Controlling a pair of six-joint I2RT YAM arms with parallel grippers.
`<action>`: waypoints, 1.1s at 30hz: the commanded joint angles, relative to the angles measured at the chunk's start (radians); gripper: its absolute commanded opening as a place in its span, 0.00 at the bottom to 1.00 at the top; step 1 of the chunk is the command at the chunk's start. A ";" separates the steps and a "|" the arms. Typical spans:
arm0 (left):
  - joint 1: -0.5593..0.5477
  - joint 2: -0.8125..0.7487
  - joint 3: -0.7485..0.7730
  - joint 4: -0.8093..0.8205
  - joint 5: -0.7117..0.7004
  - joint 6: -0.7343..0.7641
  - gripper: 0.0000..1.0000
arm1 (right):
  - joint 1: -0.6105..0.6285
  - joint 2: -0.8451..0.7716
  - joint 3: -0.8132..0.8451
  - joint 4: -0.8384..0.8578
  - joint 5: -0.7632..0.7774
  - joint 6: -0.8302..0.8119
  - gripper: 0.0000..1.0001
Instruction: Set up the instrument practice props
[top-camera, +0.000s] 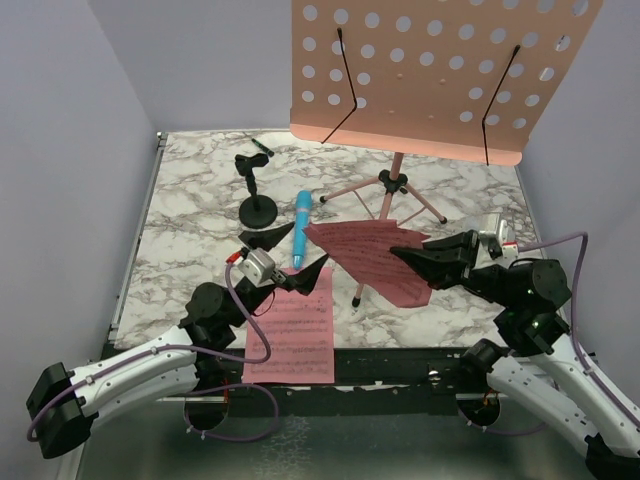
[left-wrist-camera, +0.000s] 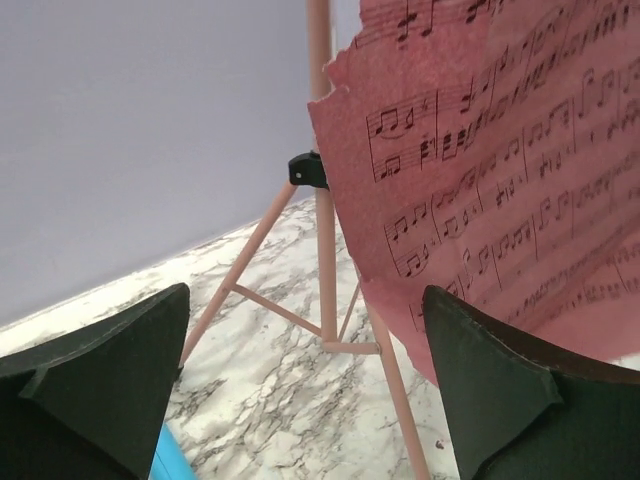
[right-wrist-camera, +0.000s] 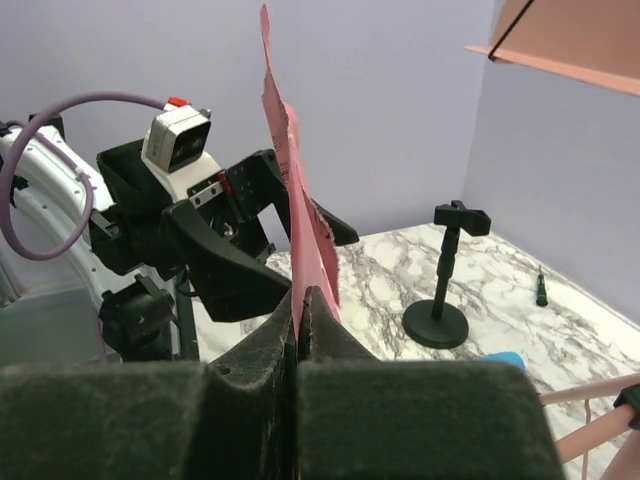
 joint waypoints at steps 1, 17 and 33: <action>0.000 -0.035 -0.033 0.004 0.173 0.078 0.99 | 0.004 -0.017 0.058 -0.088 -0.069 -0.064 0.01; -0.003 0.169 0.012 0.114 0.695 0.122 0.89 | 0.004 0.035 0.082 0.060 -0.261 0.041 0.01; -0.003 0.115 -0.025 0.114 0.594 0.077 0.32 | 0.004 0.024 0.063 0.029 -0.113 0.008 0.01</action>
